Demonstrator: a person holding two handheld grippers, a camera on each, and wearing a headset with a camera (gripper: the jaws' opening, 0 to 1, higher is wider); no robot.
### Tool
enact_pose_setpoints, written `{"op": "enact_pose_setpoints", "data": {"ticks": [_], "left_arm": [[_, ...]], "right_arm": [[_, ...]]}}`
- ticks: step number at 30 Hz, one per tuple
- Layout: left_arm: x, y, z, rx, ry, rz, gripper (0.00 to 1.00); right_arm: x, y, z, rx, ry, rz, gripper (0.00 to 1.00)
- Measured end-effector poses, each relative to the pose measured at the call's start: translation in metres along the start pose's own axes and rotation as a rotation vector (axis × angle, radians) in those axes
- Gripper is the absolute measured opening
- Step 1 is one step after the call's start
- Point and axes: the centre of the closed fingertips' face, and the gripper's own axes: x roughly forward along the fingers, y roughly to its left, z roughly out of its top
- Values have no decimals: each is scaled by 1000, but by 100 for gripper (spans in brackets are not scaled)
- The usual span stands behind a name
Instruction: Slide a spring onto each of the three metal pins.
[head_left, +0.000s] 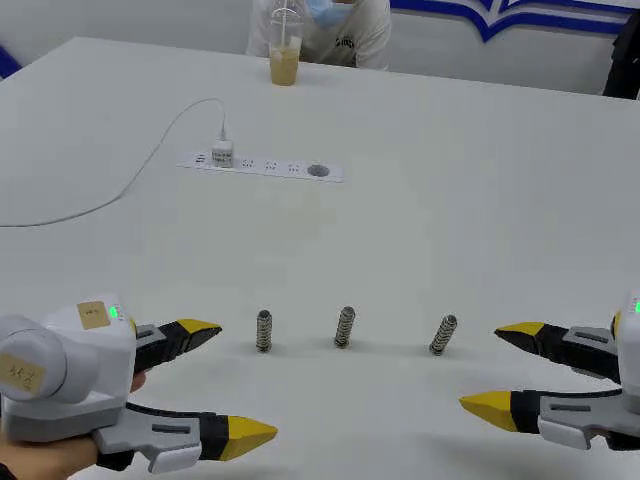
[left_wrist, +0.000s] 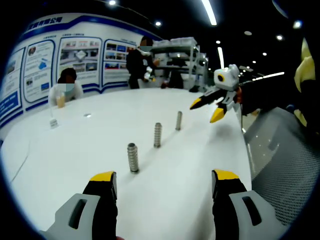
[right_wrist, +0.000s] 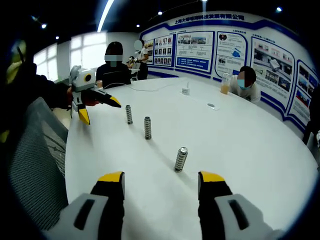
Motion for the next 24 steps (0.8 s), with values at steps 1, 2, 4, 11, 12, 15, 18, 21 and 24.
{"op": "enact_pose_setpoints", "data": {"ticks": [1, 2, 4, 11, 12, 15, 18, 21, 24], "left_arm": [[0, 0, 0, 0, 0, -1, 79], [0, 0, 0, -1, 0, -1, 79], [0, 0, 0, -1, 0, -1, 79], [0, 2, -2, -4, 2, 2, 79], [0, 2, -3, -4, 3, 2, 79], [0, 2, -4, -5, 4, 3, 79], [0, 2, -4, -6, 3, 4, 79], [0, 3, -4, -6, 3, 5, 79], [0, 3, -4, -6, 2, 7, 79]], "right_arm": [[0, 0, 0, -2, -2, -2, 61], [0, 0, 0, -3, -7, -3, 63], [0, -1, -1, -2, -14, -4, 66], [-1, -2, 0, 7, -35, -12, 72], [-1, -2, -1, 10, -36, -11, 73], [0, -1, -4, 13, -35, -8, 74], [1, -1, -4, 15, -40, -6, 75], [1, -1, -5, 19, -41, -5, 75], [2, -1, -5, 20, -41, -2, 76]]}}
